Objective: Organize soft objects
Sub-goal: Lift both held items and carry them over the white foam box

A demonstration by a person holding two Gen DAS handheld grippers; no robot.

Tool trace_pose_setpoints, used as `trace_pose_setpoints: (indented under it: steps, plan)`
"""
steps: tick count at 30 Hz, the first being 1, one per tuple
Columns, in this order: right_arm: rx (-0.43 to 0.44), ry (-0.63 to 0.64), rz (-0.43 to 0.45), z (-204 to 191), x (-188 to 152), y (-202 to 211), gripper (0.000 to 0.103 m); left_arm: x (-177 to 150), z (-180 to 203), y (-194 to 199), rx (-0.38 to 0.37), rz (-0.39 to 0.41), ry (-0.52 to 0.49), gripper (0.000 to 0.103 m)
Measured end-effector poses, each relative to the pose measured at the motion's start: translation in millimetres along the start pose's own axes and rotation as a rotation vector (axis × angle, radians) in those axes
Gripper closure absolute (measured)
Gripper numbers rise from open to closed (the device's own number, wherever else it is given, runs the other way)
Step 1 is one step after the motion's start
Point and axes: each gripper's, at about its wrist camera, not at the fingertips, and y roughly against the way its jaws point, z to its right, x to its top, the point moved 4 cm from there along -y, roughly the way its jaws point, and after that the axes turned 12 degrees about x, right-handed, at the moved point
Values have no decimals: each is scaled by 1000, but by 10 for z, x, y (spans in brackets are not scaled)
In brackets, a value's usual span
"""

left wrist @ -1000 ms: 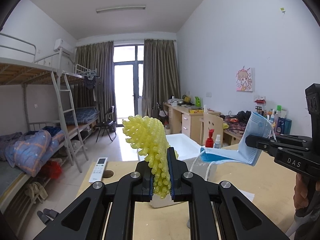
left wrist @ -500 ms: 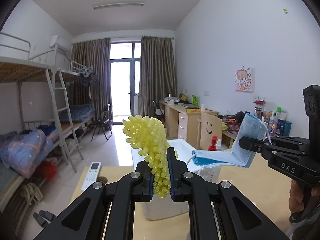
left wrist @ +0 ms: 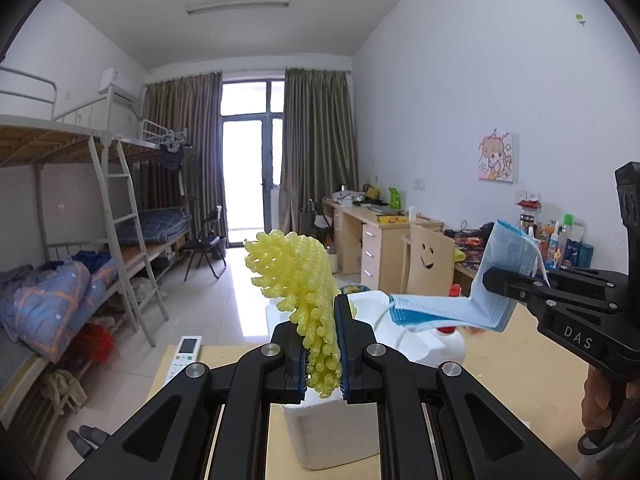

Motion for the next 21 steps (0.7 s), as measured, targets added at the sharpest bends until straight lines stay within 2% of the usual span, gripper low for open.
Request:
trace_pose_setpoints:
  steps: [8,21]
  plan:
    - [-11,-15,-25,97,4,-191,95,25,38,-187,-10,-30,-11,91]
    - [-41,-56,-25,255,-16,-178,95,2,266,-496,-94,-101,-23,91]
